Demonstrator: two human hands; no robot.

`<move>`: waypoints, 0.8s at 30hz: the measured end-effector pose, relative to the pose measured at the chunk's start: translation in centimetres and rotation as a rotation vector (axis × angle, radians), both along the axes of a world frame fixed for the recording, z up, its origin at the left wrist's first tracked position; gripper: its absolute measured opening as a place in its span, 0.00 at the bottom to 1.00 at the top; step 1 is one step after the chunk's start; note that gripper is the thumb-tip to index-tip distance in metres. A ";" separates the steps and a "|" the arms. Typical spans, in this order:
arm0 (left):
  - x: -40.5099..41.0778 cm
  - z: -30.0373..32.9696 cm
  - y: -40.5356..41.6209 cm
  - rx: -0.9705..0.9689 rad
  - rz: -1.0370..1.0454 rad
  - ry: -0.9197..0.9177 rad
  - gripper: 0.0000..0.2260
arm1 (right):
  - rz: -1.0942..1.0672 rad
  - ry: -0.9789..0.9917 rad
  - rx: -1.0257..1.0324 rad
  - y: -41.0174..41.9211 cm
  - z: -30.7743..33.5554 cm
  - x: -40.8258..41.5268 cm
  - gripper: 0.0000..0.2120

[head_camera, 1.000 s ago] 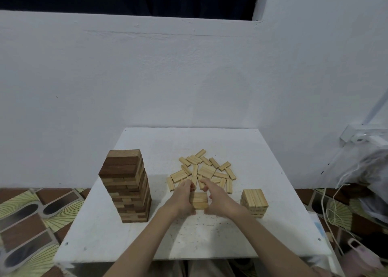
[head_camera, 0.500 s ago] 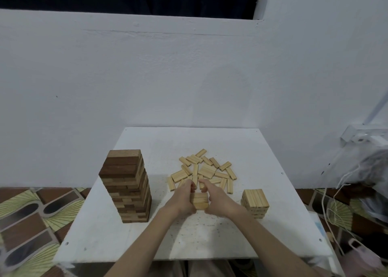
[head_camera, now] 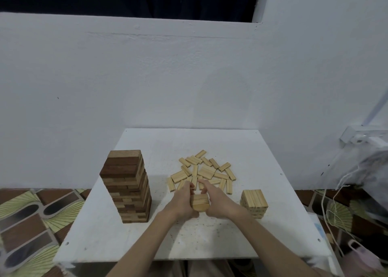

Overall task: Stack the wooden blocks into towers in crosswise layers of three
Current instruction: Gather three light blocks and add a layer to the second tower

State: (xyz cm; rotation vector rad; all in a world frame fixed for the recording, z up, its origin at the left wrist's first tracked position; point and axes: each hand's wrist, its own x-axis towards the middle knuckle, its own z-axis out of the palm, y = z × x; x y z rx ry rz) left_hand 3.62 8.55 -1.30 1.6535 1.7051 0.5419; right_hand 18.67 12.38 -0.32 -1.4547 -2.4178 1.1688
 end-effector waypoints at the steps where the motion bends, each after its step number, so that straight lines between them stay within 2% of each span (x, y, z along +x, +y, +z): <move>1: 0.1 0.2 0.0 0.000 0.000 -0.005 0.32 | -0.006 0.014 -0.005 0.0 0.2 0.1 0.45; 9: 0.6 2.4 0.6 0.081 -0.017 -0.067 0.28 | -0.044 0.081 0.027 1.0 2.1 0.5 0.45; 24: 6.7 7.2 2.8 0.199 -0.101 -0.158 0.31 | -0.090 0.060 0.188 1.3 9.0 7.4 0.43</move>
